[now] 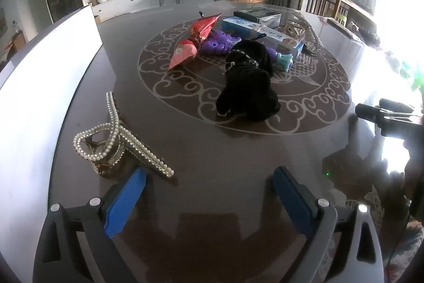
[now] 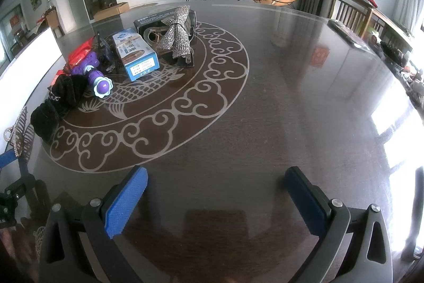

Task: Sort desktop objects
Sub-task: 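Move the left tool down over the pearl hair clip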

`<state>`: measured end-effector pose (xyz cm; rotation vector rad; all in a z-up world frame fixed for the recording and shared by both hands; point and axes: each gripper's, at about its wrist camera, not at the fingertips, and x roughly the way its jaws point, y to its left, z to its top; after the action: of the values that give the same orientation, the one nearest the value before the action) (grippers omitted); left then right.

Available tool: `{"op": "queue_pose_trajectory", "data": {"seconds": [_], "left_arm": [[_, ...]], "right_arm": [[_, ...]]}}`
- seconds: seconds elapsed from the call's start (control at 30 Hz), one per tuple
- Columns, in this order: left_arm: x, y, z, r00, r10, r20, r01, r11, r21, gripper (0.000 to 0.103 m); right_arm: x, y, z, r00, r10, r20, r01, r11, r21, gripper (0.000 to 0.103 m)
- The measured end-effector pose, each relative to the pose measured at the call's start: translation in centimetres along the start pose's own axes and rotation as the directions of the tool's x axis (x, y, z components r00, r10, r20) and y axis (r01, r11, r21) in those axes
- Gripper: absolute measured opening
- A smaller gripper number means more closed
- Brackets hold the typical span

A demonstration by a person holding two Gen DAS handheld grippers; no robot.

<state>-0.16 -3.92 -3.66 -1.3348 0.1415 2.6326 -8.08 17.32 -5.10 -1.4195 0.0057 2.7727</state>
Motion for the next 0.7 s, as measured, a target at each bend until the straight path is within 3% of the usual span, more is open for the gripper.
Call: {"op": "queue_pose_trajectory", "data": {"seconds": [0.1,0.7], "left_arm": [[0.1,0.1,0.0,1.000,-0.017,-0.001,0.017,1.000,-0.004,0.103],[-0.5,2.1,-0.2,0.993,-0.104,0.061,0.111,0.988,-0.111,0.103]], "right_arm": [[0.0,0.0,0.0,1.000,0.000,0.000,0.000,1.000,0.000,0.103],[-0.1,0.2,-0.1,1.000,0.001,0.000,-0.001,1.000,-0.001,0.103]]}}
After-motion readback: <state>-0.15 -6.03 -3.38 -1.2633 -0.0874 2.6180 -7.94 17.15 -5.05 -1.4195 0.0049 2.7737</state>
